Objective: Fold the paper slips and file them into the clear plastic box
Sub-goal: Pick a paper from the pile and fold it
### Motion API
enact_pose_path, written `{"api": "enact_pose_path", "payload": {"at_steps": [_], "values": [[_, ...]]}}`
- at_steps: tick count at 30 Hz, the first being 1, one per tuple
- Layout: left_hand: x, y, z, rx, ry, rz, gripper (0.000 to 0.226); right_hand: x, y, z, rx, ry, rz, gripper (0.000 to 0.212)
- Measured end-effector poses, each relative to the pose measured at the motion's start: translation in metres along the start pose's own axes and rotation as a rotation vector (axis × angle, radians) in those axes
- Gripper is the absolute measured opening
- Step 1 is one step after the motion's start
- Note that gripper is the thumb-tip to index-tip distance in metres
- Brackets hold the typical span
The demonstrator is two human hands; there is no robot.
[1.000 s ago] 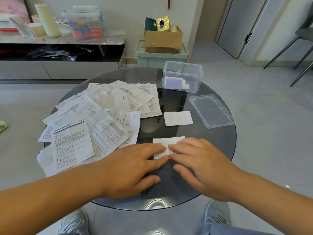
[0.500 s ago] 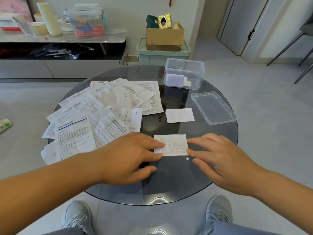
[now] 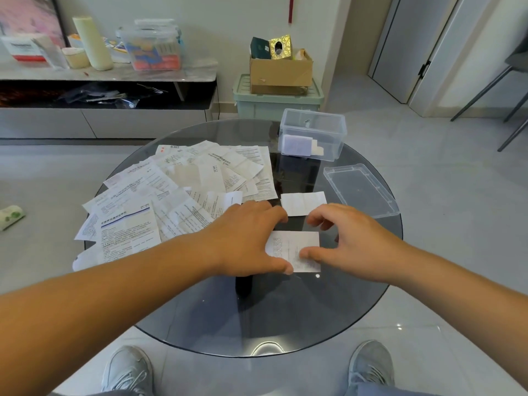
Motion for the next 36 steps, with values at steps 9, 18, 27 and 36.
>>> {"api": "enact_pose_path", "payload": {"at_steps": [9, 18, 27, 36], "values": [[0.003, -0.001, -0.009, 0.092, -0.029, 0.023, 0.06, 0.003, -0.005, -0.017, 0.168, 0.024, -0.02, 0.058], [0.001, -0.004, -0.015, 0.153, -0.04, 0.112, 0.045, 0.01, 0.002, -0.024, 0.269, 0.077, 0.023, 0.052], [0.006, -0.012, -0.017, 0.105, -0.062, 0.262, 0.014, 0.004, -0.01, -0.026, 0.149, 0.036, -0.148, 0.013], [0.005, -0.031, -0.066, -0.159, -0.261, 0.53, 0.01, -0.029, -0.043, -0.063, -0.187, 0.102, -0.076, 0.01]]}}
Point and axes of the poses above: each hand's wrist, its own z-axis away from the middle knuckle, its own y-axis out of the palm, x = y × z, the point moved 2 cm from there along -z, towards the middle knuckle, and after that the axes turned 13 degrees about -y, right-handed, at the moved point
